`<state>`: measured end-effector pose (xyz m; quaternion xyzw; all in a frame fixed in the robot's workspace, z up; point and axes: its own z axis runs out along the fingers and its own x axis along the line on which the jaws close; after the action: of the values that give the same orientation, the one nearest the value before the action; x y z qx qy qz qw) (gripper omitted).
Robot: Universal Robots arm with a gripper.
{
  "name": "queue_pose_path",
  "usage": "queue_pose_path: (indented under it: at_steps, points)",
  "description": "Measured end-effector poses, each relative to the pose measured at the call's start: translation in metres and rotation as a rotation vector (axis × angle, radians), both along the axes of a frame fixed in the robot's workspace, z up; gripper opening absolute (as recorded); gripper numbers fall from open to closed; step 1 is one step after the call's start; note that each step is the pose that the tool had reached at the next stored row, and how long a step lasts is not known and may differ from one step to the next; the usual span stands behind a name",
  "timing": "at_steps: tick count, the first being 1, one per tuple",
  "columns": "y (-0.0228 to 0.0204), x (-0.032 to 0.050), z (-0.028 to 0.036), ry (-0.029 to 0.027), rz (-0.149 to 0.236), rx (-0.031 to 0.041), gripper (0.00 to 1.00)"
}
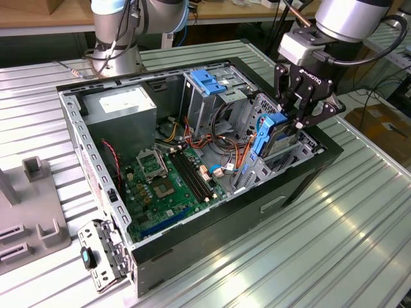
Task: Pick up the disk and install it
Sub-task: 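Insert the disk into the insertion slot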
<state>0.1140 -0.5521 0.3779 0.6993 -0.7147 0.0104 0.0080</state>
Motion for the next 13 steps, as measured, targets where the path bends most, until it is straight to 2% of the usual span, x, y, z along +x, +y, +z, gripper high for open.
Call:
queue_pose_path:
  at_steps: [2, 3, 6, 8, 13]
  points:
    - [0.0, 0.0, -0.0001, 0.0, 0.0, 0.0002, 0.36]
    - [0.0, 0.0, -0.0001, 0.0, 0.0, -0.0001, 0.42]
    - [-0.0001, 0.0, -0.0033, 0.0, 0.0, 0.0004, 0.42]
    - [0.0, 0.0, -0.0099, 0.0, 0.0, 0.0, 0.42]
    - [0.0, 0.0, -0.0114, 0.0, 0.0, -0.0001, 0.42]
